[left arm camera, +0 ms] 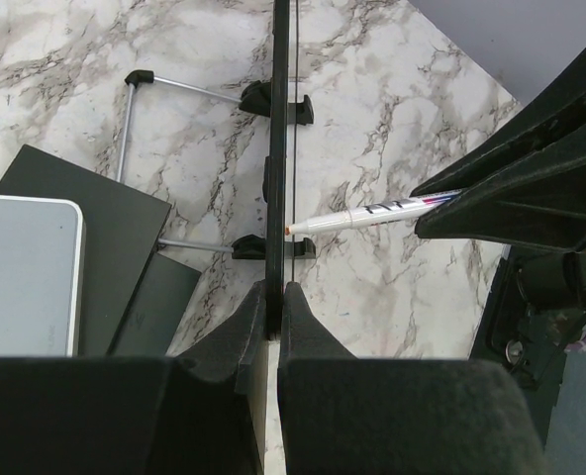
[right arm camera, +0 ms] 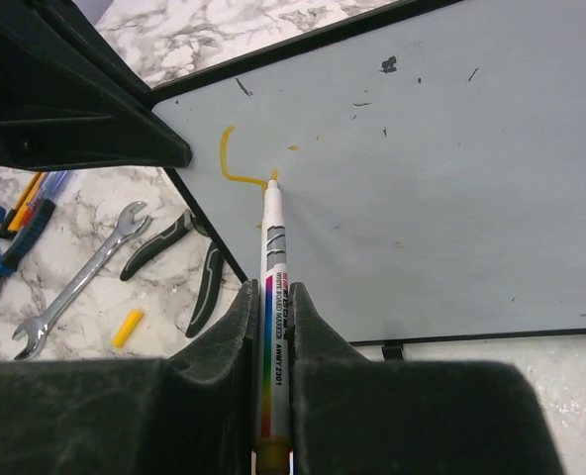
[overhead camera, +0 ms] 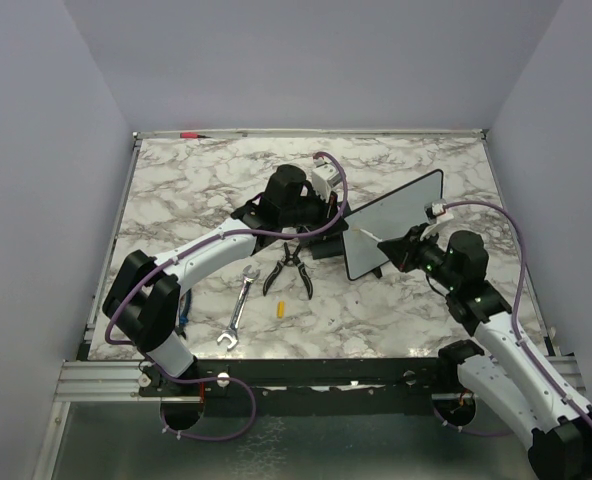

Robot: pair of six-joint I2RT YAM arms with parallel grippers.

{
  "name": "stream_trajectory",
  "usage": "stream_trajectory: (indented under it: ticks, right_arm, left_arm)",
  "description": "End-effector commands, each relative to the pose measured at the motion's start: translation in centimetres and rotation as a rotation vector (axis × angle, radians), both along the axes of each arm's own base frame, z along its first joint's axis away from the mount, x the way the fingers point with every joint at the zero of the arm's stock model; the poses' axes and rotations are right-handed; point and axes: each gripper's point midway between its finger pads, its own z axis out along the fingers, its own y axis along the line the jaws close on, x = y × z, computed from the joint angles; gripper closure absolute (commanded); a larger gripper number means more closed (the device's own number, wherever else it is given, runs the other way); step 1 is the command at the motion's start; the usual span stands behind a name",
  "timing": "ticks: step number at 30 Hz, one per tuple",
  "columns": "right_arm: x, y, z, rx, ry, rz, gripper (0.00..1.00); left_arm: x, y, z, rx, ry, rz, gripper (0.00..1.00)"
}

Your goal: Write a sentence on the whiteboard

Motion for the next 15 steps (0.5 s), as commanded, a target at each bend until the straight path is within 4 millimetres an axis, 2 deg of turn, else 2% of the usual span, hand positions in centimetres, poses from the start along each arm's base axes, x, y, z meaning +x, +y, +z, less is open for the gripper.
stream_trajectory:
  ticks: [1, 11, 15]
  right_arm:
    - [0.5, -0.7, -0.2, -0.025, 0.009, -0.048, 0.99]
    - [1.7, -3.4, -0.2, -0.027, 0.023, -0.235, 0.99]
    - [1.5, -3.4, 0.1, -0.029, 0.016, -0.23, 0.99]
  left_arm:
    - [-1.1, -0.8, 0.9, -0.014, -0.008, -0.067, 1.0]
    - [-1.1, -0.8, 1.0, -0.016, -0.007, -0.068, 1.0]
    - [-1.2, -0.9, 1.0, -0.017, -0.007, -0.069, 1.0]
